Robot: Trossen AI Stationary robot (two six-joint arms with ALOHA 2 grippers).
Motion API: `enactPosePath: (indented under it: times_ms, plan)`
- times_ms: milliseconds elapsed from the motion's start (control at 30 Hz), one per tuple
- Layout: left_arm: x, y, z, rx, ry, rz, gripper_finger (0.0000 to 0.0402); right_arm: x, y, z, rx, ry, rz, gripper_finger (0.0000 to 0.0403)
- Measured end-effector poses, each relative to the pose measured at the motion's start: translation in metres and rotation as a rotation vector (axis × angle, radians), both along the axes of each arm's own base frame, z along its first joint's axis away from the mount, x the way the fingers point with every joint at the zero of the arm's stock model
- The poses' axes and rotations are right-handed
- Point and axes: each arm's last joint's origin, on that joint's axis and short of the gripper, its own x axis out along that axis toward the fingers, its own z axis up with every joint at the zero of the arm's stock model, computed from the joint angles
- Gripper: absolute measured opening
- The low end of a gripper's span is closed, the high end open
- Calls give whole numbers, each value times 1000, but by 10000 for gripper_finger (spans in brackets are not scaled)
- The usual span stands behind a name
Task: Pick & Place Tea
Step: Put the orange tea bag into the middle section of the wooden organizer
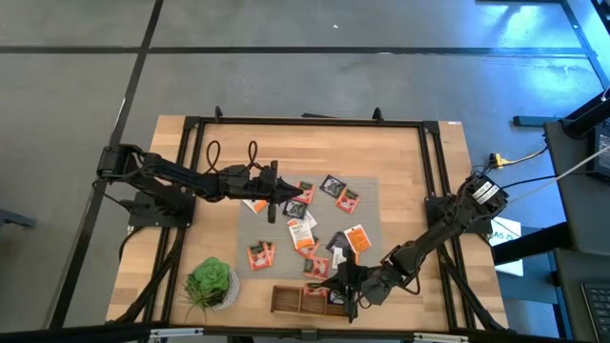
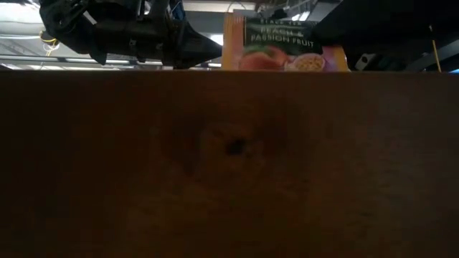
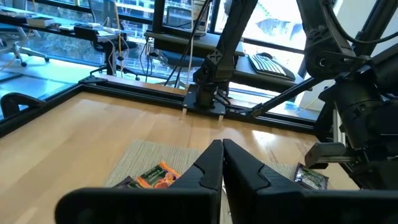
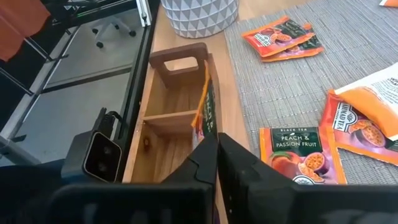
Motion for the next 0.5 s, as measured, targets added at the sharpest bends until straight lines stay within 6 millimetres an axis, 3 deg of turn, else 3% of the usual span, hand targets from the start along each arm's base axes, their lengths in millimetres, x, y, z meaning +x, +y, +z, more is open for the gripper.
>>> enactPosePath:
  times_ms: [500]
  plan:
    - [0,0,0,0,0,0,6,-2,-2,-4,-13,42,-12,51]
